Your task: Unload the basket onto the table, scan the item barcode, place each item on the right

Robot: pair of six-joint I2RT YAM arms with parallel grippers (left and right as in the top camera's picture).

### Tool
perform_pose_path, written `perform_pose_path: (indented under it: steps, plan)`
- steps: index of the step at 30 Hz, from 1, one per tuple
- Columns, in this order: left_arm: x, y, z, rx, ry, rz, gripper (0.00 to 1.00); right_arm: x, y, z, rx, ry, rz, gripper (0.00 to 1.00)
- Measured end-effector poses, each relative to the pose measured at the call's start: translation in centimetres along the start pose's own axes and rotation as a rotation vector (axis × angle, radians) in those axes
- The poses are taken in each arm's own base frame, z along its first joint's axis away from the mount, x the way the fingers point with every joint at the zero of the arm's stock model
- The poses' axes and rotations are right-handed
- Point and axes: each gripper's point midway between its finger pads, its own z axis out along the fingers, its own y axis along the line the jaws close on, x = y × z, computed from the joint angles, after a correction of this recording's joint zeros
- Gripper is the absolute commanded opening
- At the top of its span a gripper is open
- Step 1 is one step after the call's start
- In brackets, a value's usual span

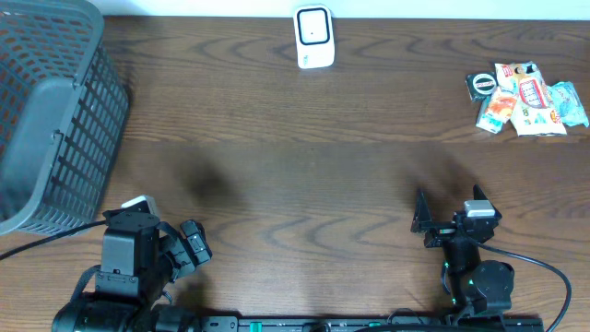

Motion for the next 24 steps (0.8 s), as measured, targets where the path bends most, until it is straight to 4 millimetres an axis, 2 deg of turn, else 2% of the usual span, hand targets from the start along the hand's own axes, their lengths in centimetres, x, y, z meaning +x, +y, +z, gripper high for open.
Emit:
perform_pose_path:
  steps: [24]
  plan:
    - [0.0,0.0,0.0,0.0,0.0,0.0,0.98,-0.02,-0.17,0.0,0.006,-0.001,0.001,0.99]
